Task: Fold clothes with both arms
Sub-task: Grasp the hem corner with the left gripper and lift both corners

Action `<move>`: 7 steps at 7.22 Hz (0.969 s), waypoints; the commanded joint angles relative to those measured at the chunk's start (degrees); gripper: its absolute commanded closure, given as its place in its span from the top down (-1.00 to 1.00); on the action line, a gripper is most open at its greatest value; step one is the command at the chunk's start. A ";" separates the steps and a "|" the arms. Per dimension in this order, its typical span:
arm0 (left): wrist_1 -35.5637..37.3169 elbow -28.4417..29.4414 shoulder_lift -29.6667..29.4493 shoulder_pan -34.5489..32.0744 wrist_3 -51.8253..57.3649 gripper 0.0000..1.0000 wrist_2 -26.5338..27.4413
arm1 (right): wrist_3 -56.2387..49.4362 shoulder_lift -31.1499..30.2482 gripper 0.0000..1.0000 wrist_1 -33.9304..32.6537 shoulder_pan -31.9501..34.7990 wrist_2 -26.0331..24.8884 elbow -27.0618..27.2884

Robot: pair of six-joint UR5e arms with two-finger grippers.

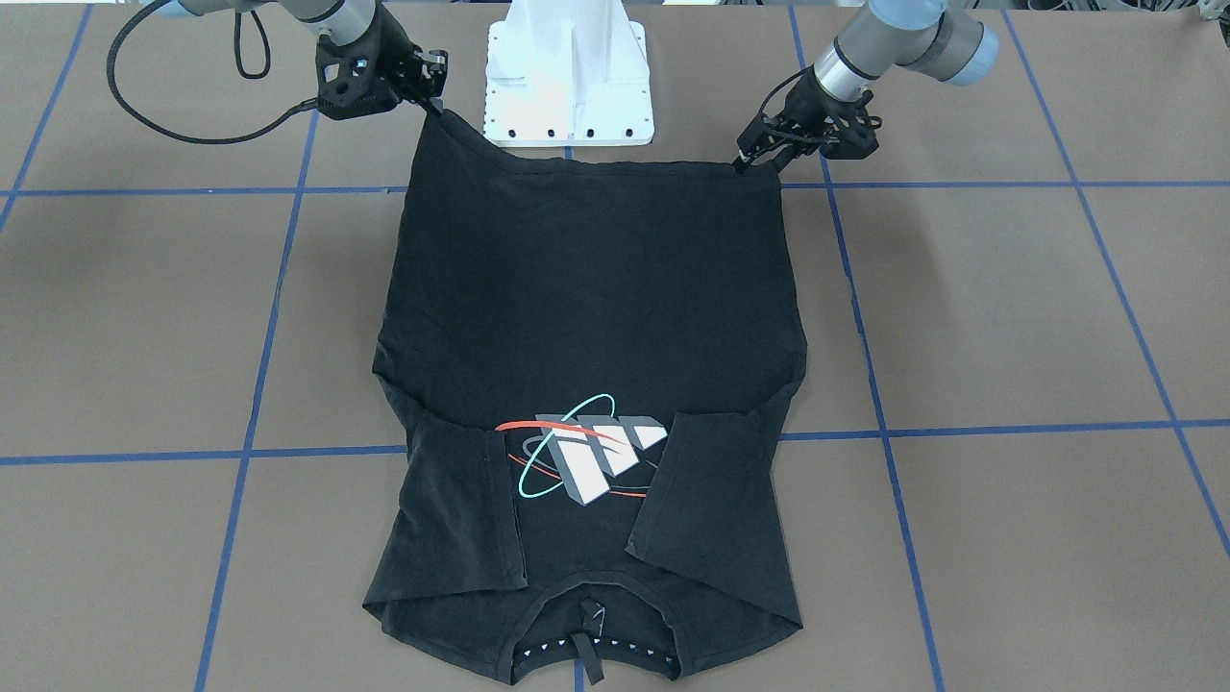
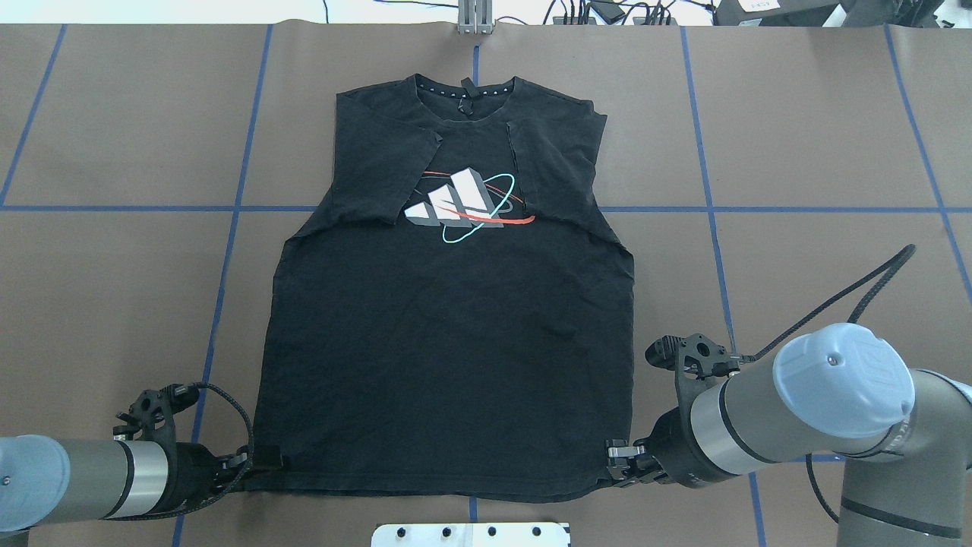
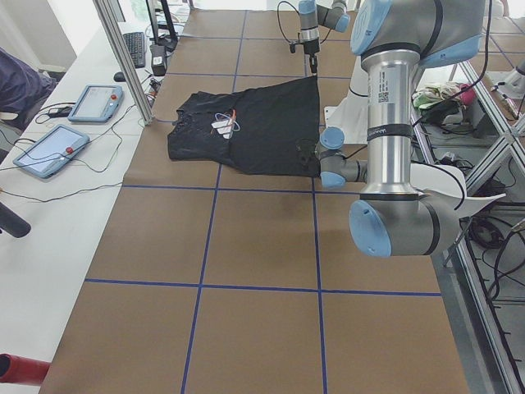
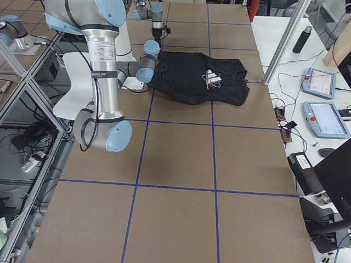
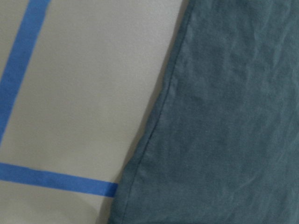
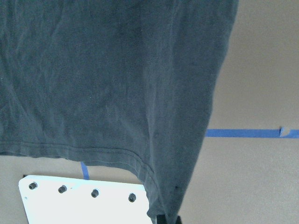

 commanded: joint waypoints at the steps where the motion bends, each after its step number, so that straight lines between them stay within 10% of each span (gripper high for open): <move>1: 0.07 0.00 0.05 -0.08 0.00 0.45 0.00 | 0.00 -0.11 -1.00 0.00 0.06 0.24 -0.04; 4: 0.07 -0.17 0.40 -0.08 0.09 0.00 0.00 | 0.00 -0.11 -1.00 0.00 -0.03 0.24 -0.04; 7: 0.07 -0.35 0.40 0.01 0.09 -1.00 0.00 | 0.00 -0.02 -1.00 0.00 -0.03 0.24 -0.04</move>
